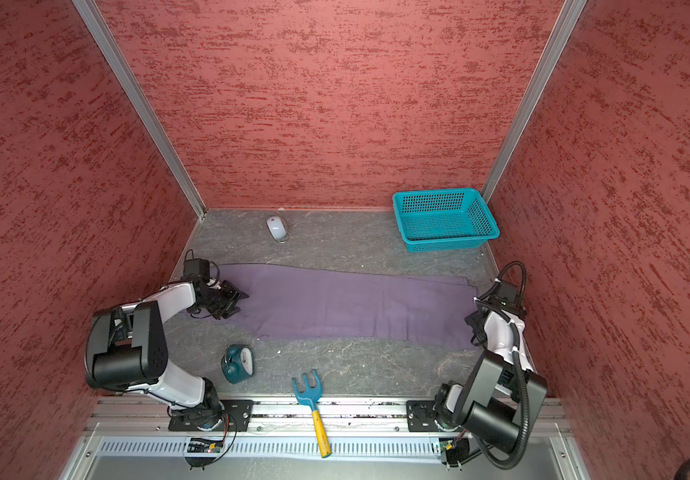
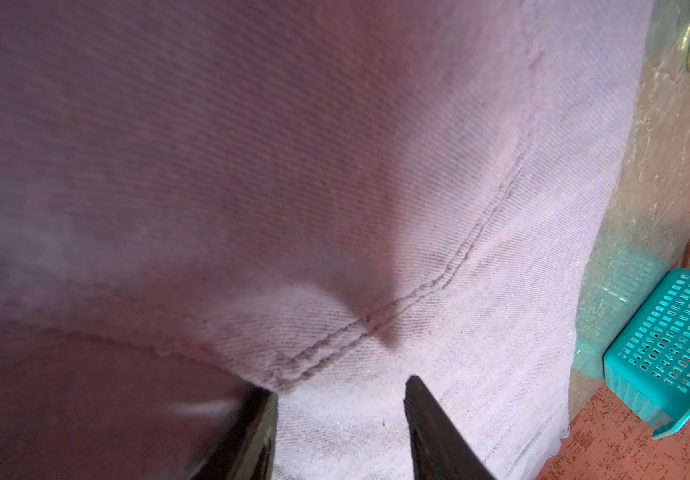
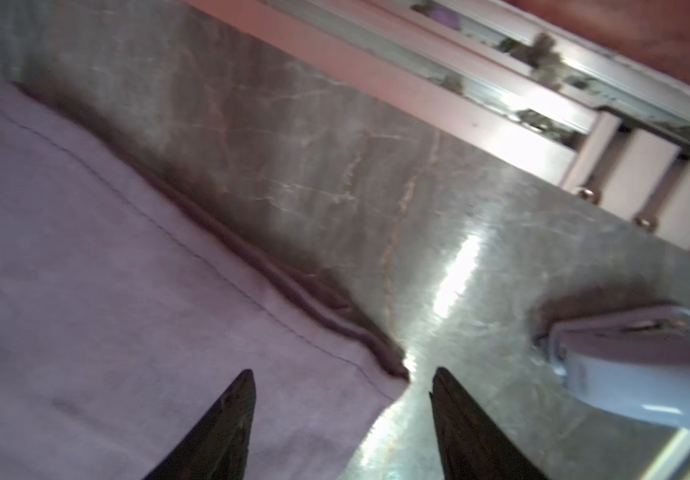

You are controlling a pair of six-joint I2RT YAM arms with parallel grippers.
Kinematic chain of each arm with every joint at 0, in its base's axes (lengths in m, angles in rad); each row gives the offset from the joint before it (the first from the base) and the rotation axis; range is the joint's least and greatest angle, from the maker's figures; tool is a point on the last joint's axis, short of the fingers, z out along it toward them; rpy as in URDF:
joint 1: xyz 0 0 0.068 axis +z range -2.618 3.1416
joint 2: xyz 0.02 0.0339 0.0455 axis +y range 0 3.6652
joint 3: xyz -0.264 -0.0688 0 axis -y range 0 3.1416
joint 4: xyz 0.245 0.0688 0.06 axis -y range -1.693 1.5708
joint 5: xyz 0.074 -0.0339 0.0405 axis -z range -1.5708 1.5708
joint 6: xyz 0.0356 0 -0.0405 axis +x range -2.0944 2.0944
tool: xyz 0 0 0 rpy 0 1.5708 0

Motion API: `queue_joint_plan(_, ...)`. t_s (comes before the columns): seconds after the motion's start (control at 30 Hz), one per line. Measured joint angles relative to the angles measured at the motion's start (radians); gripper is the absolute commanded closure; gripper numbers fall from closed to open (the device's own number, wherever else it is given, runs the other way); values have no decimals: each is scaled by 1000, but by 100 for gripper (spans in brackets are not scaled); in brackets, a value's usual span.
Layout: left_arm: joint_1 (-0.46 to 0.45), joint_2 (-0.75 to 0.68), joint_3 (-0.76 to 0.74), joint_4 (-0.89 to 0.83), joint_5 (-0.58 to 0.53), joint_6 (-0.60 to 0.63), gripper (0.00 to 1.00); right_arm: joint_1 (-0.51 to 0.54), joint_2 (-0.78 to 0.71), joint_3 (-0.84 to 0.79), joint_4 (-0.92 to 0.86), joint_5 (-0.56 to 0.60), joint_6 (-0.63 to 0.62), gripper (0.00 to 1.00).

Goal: Fold and stack the trousers

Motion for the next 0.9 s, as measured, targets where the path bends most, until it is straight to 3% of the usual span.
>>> queue_joint_plan(0.17, 0, -2, 0, 0, 0, 0, 50, 2, 102, 68, 32, -69, -35, 34)
queue_joint_plan(0.4, -3, -4, 4, -11, -8, 0, 50, 23, 220, 264, 18, -61, -77, 64)
queue_joint_plan(0.5, -8, -4, 9, -19, -20, 0, 50, 48, 303, 377, 16, -38, -103, 64)
queue_joint_plan(0.77, -18, -1, 21, -40, -43, 11, 50, 165, 587, 537, -24, 32, -163, 45)
queue_joint_plan(0.9, -19, -1, 23, -47, -47, 18, 50, 190, 665, 584, -53, 48, -167, 43)
